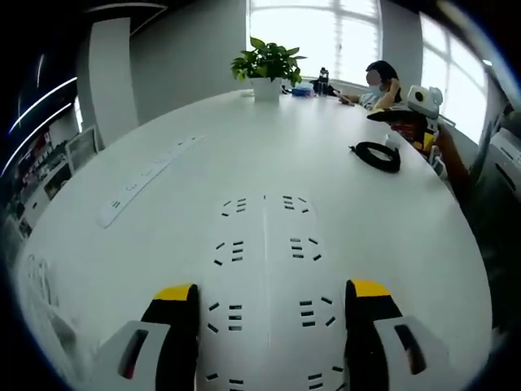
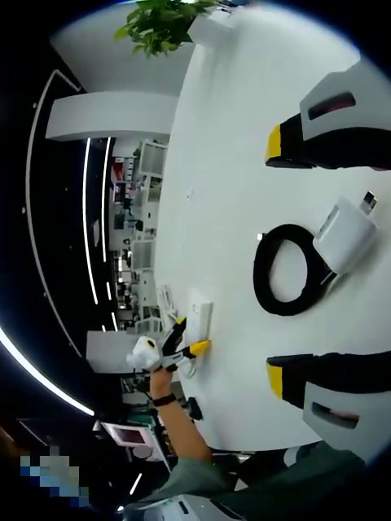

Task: Straighten the power strip on the desk, plug the charger into it

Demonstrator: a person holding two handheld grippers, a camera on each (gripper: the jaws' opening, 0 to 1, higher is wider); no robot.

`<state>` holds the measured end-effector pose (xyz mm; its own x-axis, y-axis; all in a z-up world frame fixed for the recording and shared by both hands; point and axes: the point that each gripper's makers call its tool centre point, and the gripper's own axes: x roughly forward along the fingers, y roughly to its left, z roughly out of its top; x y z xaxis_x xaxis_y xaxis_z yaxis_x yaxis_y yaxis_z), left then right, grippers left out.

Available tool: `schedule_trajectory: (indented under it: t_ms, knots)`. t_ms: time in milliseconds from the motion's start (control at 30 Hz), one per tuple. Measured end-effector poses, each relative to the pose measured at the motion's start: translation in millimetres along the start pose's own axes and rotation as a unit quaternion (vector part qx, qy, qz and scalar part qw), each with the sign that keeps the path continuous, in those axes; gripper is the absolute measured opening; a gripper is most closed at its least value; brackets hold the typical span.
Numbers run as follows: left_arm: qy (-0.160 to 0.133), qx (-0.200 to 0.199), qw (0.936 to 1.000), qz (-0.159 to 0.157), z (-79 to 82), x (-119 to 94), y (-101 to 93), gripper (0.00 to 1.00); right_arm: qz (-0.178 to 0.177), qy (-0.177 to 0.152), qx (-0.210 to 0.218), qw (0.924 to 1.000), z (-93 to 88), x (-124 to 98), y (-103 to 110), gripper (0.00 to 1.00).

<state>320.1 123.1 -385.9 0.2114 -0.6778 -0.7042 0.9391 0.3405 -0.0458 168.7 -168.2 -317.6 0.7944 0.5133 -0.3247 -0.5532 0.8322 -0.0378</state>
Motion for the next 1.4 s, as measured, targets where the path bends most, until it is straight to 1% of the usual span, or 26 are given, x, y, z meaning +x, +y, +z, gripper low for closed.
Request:
schedule_trajectory:
  t_ms: [467, 700, 867, 1033, 1133, 1300, 1400]
  knots:
    - [-0.008, 0.015, 0.9997, -0.017, 8.3, 7.6, -2.6, 0.74, 0.002, -0.001, 0.000, 1.0000, -0.2, 2.1, 0.1, 0.94]
    - [-0.002, 0.024, 0.9994, -0.026, 12.6, 12.6, -1.7, 0.74, 0.005, 0.000, -0.001, 1.0000, -2.4, 3.0, 1.8, 0.94]
    - [-0.005, 0.030, 0.9990, -0.032, 16.7, 16.7, -3.5, 0.74, 0.010, 0.002, -0.001, 1.0000, -4.5, 5.6, 2.5, 0.93]
    - [0.000, 0.034, 0.9988, -0.035, 19.3, 20.3, -6.1, 0.74, 0.013, 0.000, 0.000, 0.9999, -3.7, 6.3, 3.3, 0.93]
    - [0.000, 0.035, 0.9987, -0.036, 20.9, 22.1, -5.8, 0.74, 0.016, 0.000, -0.004, 0.9999, -3.1, 5.6, 4.4, 0.93]
    - [0.007, 0.035, 0.9986, -0.038, 22.2, 24.5, -5.4, 0.74, 0.025, 0.013, -0.042, 0.9987, -0.1, 0.7, 14.9, 0.94]
    - [0.009, 0.037, 0.9985, -0.039, 23.6, 26.5, -3.9, 0.74, 0.024, 0.017, -0.049, 0.9983, -0.4, 0.2, 14.1, 0.95]
